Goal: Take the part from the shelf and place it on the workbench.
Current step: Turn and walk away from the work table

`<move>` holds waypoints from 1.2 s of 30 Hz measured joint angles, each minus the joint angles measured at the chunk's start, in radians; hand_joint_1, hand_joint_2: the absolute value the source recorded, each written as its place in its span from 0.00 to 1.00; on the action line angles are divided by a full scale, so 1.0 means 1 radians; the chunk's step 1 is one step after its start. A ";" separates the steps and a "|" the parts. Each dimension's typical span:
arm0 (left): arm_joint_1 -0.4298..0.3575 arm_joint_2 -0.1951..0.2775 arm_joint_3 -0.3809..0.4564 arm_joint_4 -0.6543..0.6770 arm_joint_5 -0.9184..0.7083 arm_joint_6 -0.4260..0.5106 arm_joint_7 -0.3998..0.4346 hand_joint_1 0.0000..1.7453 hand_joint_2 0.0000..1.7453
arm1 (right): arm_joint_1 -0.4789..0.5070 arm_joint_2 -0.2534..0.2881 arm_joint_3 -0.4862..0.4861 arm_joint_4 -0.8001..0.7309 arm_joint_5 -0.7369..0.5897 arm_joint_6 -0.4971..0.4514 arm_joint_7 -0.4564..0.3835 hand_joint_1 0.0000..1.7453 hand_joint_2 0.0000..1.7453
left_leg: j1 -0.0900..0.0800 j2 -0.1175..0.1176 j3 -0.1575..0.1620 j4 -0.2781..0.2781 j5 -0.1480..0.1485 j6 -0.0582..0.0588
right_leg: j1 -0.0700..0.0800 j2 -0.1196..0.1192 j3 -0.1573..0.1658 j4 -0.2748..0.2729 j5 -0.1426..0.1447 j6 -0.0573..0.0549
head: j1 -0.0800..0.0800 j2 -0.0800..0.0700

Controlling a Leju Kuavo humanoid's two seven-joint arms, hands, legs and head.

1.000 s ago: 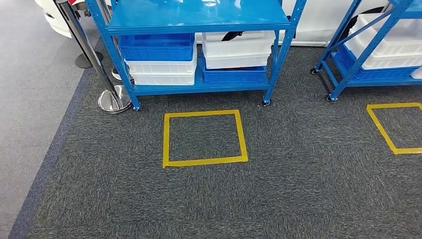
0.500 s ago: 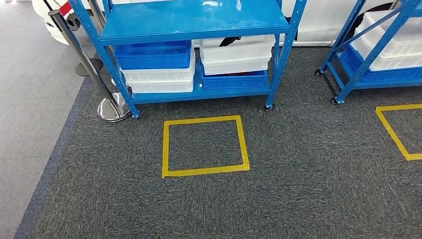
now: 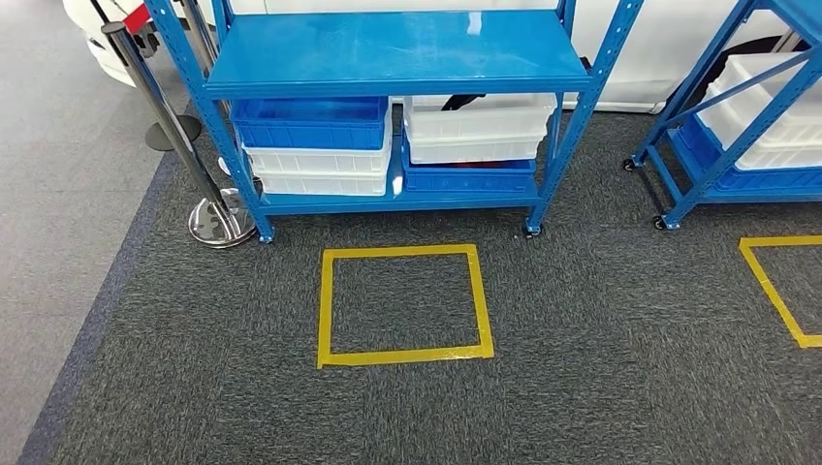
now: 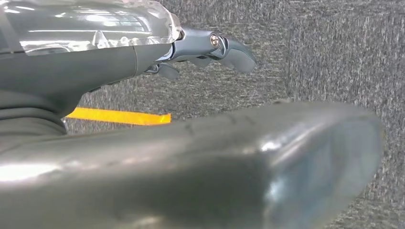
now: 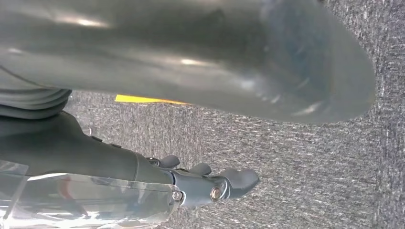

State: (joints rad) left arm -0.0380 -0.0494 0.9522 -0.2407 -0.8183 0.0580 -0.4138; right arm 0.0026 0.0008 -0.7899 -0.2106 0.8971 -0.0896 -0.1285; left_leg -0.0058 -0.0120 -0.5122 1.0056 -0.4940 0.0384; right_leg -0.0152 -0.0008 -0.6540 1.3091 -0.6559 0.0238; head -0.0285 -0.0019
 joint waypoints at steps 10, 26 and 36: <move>-0.002 -0.007 0.003 0.005 -0.002 0.000 0.002 0.00 0.00 | 0.011 -0.001 0.000 0.002 0.002 0.000 0.001 0.00 0.00 | -0.004 -0.009 0.092 0.001 -0.064 -0.035 | 0.012 0.002 0.013 -0.253 0.220 -0.041 | -0.001 0.000; 0.000 -0.007 0.010 0.006 -0.012 0.000 0.008 0.00 0.00 | -0.006 0.006 -0.001 0.004 0.014 0.003 0.005 0.00 0.00 | 0.002 0.006 -0.093 0.017 0.073 -0.007 | -0.001 0.006 0.195 -0.161 0.103 -0.004 | 0.001 0.000; 0.000 -0.010 0.017 0.006 -0.023 0.000 0.008 0.00 0.00 | 0.005 0.006 -0.019 0.005 0.029 0.003 0.003 0.00 0.25 | -0.003 -0.009 0.061 0.007 -0.060 -0.011 | 0.008 0.004 -0.012 -0.217 0.176 -0.016 | 0.006 0.000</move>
State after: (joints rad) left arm -0.0383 -0.0592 0.9692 -0.2342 -0.8410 0.0575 -0.4060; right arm 0.0072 0.0071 -0.8086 -0.2057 0.9261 -0.0870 -0.1259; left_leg -0.0091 -0.0208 -0.4510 1.0126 -0.5535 0.0273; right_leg -0.0076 0.0033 -0.6657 1.0925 -0.4800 0.0079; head -0.0226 -0.0019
